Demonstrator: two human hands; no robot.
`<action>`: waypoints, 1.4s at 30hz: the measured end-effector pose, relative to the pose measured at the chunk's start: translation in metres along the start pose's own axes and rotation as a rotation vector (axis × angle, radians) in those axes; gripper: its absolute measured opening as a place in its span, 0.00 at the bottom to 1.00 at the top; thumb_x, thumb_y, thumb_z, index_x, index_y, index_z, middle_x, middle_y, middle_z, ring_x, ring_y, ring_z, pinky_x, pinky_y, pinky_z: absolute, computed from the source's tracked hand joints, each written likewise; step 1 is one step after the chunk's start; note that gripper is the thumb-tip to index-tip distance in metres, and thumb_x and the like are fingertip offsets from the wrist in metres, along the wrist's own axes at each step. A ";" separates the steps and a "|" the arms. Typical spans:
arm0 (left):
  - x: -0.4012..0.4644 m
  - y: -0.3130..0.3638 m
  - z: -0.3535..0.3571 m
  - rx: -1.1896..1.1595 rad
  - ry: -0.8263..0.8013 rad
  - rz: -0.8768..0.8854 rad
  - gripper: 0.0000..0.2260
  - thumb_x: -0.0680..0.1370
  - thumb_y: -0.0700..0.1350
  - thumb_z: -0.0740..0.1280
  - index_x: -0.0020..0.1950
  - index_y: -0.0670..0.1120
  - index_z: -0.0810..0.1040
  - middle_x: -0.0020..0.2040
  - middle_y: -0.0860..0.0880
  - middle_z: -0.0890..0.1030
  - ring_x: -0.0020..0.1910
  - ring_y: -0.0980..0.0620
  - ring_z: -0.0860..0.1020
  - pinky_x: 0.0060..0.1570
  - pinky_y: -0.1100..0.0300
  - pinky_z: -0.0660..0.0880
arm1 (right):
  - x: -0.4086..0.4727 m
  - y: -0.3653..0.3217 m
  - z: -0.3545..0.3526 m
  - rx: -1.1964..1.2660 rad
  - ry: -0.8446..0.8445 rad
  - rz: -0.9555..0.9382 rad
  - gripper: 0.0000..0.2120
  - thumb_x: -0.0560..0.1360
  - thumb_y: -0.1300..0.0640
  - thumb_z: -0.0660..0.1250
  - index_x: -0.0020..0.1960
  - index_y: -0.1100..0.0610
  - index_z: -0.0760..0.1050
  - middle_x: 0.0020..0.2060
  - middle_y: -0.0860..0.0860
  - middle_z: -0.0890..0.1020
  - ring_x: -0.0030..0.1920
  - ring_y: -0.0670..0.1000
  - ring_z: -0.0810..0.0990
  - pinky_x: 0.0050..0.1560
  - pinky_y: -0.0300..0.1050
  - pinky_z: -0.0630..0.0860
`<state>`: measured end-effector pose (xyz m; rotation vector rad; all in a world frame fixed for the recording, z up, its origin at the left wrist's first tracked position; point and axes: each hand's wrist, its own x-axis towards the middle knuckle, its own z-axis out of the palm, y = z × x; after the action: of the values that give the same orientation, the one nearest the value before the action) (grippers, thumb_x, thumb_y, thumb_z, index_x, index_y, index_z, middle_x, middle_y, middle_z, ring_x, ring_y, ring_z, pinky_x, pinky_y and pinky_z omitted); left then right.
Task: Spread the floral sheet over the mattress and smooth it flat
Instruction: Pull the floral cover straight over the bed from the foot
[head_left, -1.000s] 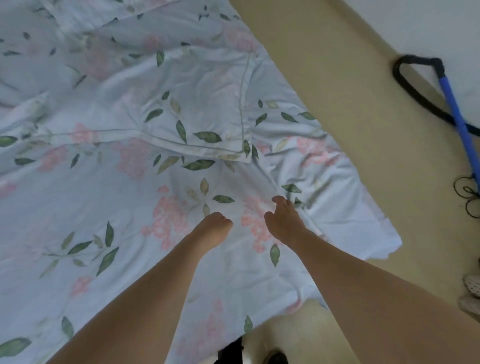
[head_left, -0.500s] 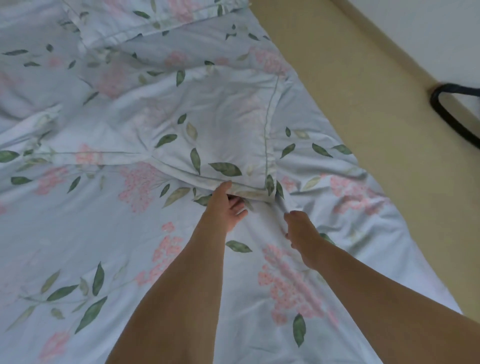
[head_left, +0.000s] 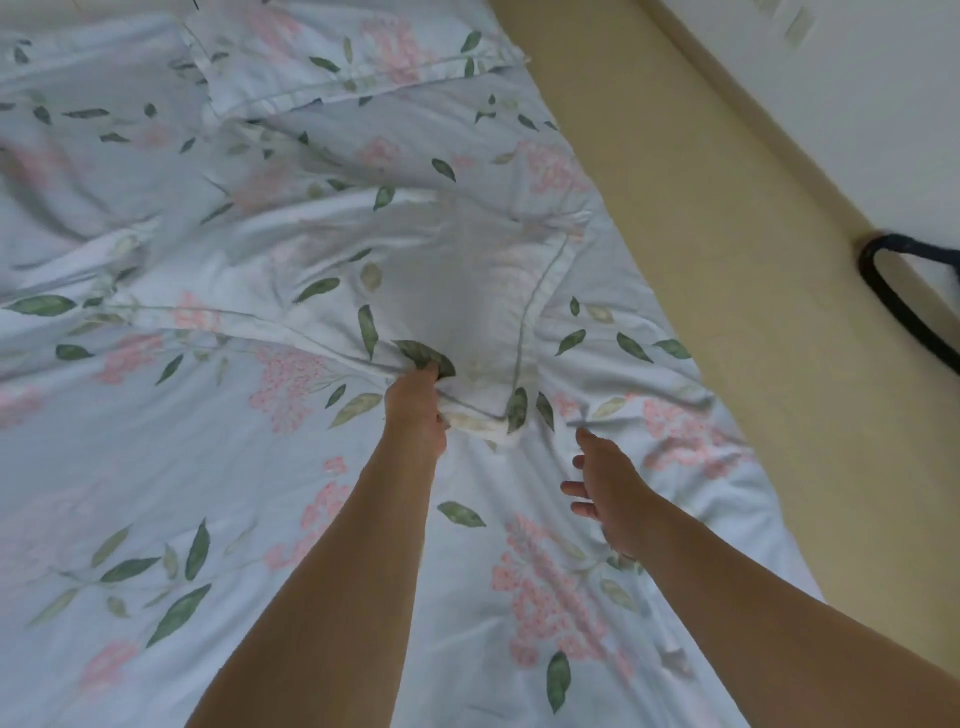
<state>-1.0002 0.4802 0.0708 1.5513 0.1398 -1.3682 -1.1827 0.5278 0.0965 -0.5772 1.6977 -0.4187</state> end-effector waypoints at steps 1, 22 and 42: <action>-0.027 0.003 -0.019 -0.036 -0.008 0.019 0.09 0.78 0.43 0.65 0.57 0.45 0.78 0.49 0.50 0.80 0.45 0.50 0.78 0.45 0.58 0.75 | -0.005 -0.006 0.001 0.098 -0.023 0.031 0.23 0.82 0.45 0.53 0.72 0.54 0.63 0.67 0.56 0.71 0.58 0.59 0.76 0.63 0.56 0.72; -0.106 -0.159 -0.156 1.713 0.080 0.798 0.44 0.58 0.55 0.77 0.70 0.48 0.62 0.68 0.43 0.65 0.67 0.40 0.63 0.64 0.35 0.66 | -0.019 0.065 0.056 -0.540 -0.022 0.022 0.12 0.78 0.61 0.58 0.59 0.63 0.73 0.46 0.56 0.72 0.52 0.59 0.78 0.54 0.50 0.75; -0.121 -0.017 -0.163 1.706 0.220 0.787 0.11 0.80 0.49 0.59 0.60 0.48 0.72 0.56 0.50 0.75 0.56 0.47 0.74 0.40 0.57 0.66 | -0.053 0.005 0.076 -1.646 0.141 -1.033 0.15 0.75 0.61 0.60 0.61 0.55 0.73 0.55 0.52 0.78 0.57 0.56 0.75 0.63 0.48 0.64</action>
<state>-0.9439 0.6674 0.1300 2.5621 -1.7164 -0.4435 -1.1012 0.5658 0.1208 -2.6748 1.4248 0.3998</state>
